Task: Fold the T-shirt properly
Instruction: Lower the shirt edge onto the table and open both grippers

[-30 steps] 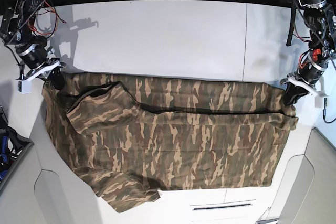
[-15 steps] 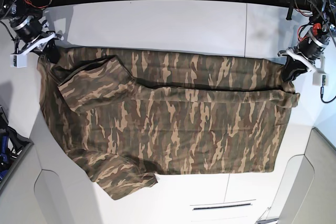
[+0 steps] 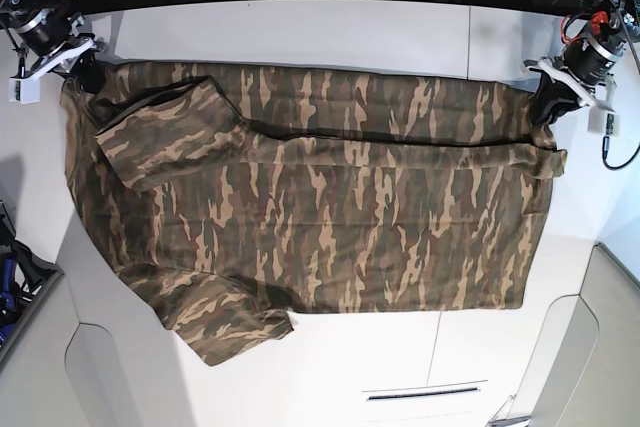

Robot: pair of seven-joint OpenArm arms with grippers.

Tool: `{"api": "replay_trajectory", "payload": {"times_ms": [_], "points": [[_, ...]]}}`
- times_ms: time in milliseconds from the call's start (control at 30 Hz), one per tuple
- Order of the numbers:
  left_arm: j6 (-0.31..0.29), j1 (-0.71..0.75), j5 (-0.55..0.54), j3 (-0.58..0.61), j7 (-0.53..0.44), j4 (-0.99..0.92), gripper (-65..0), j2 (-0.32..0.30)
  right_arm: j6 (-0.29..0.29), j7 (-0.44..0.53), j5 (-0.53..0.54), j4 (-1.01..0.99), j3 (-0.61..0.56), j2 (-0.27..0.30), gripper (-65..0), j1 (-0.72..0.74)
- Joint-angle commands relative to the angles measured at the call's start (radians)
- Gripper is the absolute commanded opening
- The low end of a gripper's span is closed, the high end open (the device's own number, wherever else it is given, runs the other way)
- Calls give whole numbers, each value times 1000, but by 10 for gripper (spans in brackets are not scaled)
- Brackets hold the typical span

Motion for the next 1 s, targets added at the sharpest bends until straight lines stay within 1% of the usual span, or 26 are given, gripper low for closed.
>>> {"api": "replay_trajectory", "payload": {"times_ms": [0, 100, 167, 267, 367, 567, 767, 967], "points": [[-8, 17, -16, -17, -17, 34, -650, -3, 8, 3, 32, 18, 14, 15, -650, -5], [-8, 60, -17, -53, -17, 87, -650, 27, 8, -11, 79, 18, 19, 31, -650, -30], [-14, 79, -17, -81, -16, 107, -650, 47, 8, -12, 78, 18, 20, 43, -650, -44], [-46, 90, -17, -105, 10, 109, -650, 65, 8, -11, 83, 19, 22, 51, -650, -64], [-51, 99, -18, -105, 30, 109, -650, 77, 8, -12, 83, 19, 29, 53, -650, -82], [-51, 132, -21, -105, 30, 123, -650, 90, 8, -27, 86, 19, 47, 74, -650, -103], [-51, 197, -32, -105, 30, 174, -650, 90, 8, -66, 101, 19, 65, 100, -650, -103], [-51, 234, -32, -105, 30, 181, -650, 90, 8, -74, 101, 19, 65, 111, -650, -117]]}}
